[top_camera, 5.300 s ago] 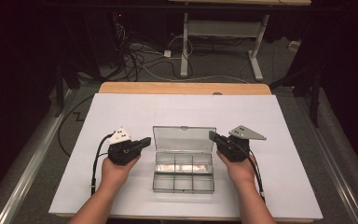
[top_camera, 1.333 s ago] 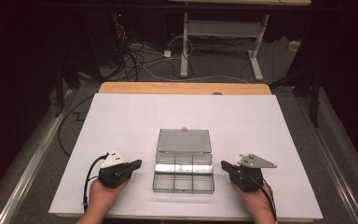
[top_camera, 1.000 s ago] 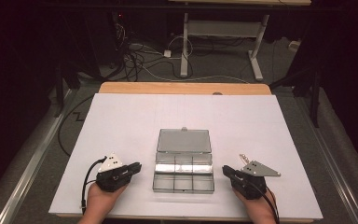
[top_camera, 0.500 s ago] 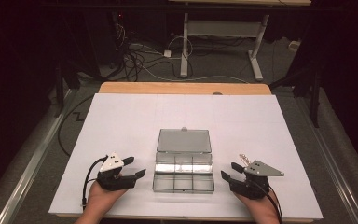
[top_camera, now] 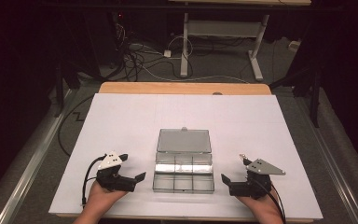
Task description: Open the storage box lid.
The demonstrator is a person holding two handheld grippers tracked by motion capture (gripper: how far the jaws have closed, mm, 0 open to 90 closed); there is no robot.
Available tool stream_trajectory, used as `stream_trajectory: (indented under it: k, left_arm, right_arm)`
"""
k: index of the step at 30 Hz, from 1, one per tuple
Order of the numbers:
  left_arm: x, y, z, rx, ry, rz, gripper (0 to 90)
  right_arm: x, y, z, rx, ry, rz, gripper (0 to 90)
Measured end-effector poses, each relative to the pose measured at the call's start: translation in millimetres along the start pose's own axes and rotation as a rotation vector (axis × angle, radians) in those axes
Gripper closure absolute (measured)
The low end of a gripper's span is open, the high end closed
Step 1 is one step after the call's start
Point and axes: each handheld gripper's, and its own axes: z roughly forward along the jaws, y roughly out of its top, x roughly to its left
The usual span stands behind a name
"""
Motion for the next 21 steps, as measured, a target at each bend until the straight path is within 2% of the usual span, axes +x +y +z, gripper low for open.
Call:
stream_trajectory:
  k: [7,10,13,16,19,21]
  left_arm:
    - [3.7,-0.1,-1.1,0.007,-0.006,0.002,0.0]
    - [4.2,0.0,-1.0,0.01,0.015,0.021,0.0]
    - [5.4,0.2,-0.9,0.018,0.018,0.013,0.0]
    - [4.4,-0.5,-0.4,0.034,0.009,0.027,0.0]
    - [1.8,-2.0,-0.3,0.033,0.021,0.049,0.0]
    - [2.9,-3.5,-0.3,0.018,0.019,0.031,0.0]
  right_arm:
    - [-7.2,2.0,-3.0,-0.009,-0.017,0.0,0.1]
    - [-12.4,2.5,-5.9,-0.013,-0.035,0.017,0.1]
    - [-18.3,2.5,-9.4,-0.018,-0.039,0.027,0.3]
    - [-24.5,2.1,-10.9,-0.015,-0.049,0.032,1.5]
    - [-30.7,2.7,-11.7,-0.017,-0.063,0.03,2.1]
    - [-34.8,2.8,-13.1,-0.021,-0.067,0.037,2.7]
